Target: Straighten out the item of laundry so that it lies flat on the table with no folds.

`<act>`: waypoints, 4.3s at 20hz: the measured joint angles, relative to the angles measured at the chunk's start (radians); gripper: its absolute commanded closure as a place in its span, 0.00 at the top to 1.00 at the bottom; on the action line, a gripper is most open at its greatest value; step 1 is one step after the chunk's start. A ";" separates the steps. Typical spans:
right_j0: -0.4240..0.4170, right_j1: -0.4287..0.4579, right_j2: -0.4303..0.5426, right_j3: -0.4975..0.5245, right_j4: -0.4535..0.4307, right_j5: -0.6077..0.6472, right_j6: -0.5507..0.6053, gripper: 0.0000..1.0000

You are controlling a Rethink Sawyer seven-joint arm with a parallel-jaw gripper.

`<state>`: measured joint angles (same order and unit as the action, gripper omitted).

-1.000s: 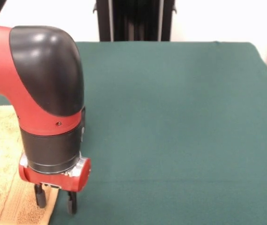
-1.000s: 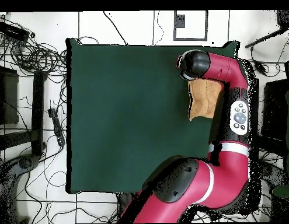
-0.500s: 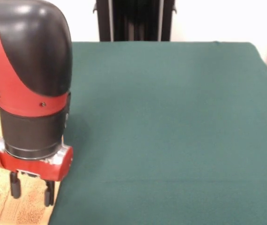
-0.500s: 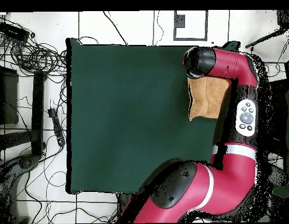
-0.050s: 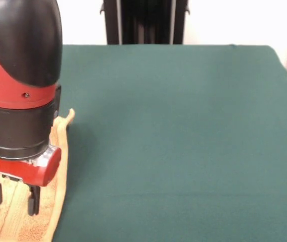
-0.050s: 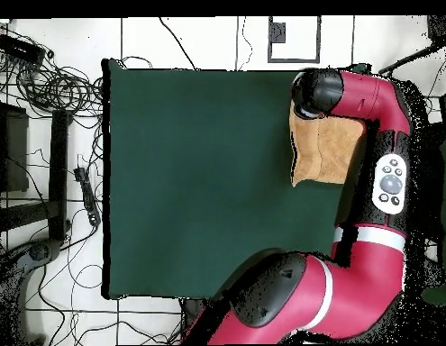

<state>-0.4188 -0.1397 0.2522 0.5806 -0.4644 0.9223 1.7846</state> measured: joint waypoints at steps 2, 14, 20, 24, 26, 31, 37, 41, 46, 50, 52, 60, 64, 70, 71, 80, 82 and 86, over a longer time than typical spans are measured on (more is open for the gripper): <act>-0.002 0.007 -0.008 0.000 0.000 0.001 0.000 1.00; -0.013 0.077 -0.015 -0.011 -0.004 0.001 0.000 1.00; -0.016 0.113 -0.014 -0.079 -0.002 0.001 0.000 1.00; -0.020 0.145 -0.012 -0.142 0.017 0.022 0.000 1.00; -0.021 0.150 -0.012 -0.151 0.021 0.026 0.000 1.00; -0.025 0.173 -0.011 -0.196 0.039 0.032 0.000 1.00; -0.047 0.184 0.003 -0.203 0.090 0.031 -0.009 1.00; -0.062 0.182 0.007 -0.187 0.129 0.031 -0.017 1.00; -0.063 0.167 0.007 -0.155 0.141 0.031 -0.017 1.00; -0.061 0.155 0.006 -0.133 0.141 0.031 -0.017 1.00; -0.058 0.143 0.006 -0.110 0.141 0.031 -0.017 1.00; -0.045 0.126 0.005 -0.065 0.139 0.031 -0.017 1.00; -0.037 0.118 -0.002 -0.061 0.128 0.029 -0.017 1.00; 0.013 0.113 -0.048 -0.061 0.032 -0.032 -0.017 1.00; 0.018 0.112 -0.053 -0.061 0.024 -0.036 -0.017 1.00; 0.012 0.114 -0.047 -0.061 0.033 -0.045 -0.017 1.00; -0.012 0.119 -0.027 -0.061 0.074 -0.045 -0.017 1.00; -0.059 0.129 0.015 -0.056 0.147 -0.045 -0.017 1.00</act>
<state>-0.4778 -0.0110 0.2674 0.5251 -0.3175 0.8770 1.7680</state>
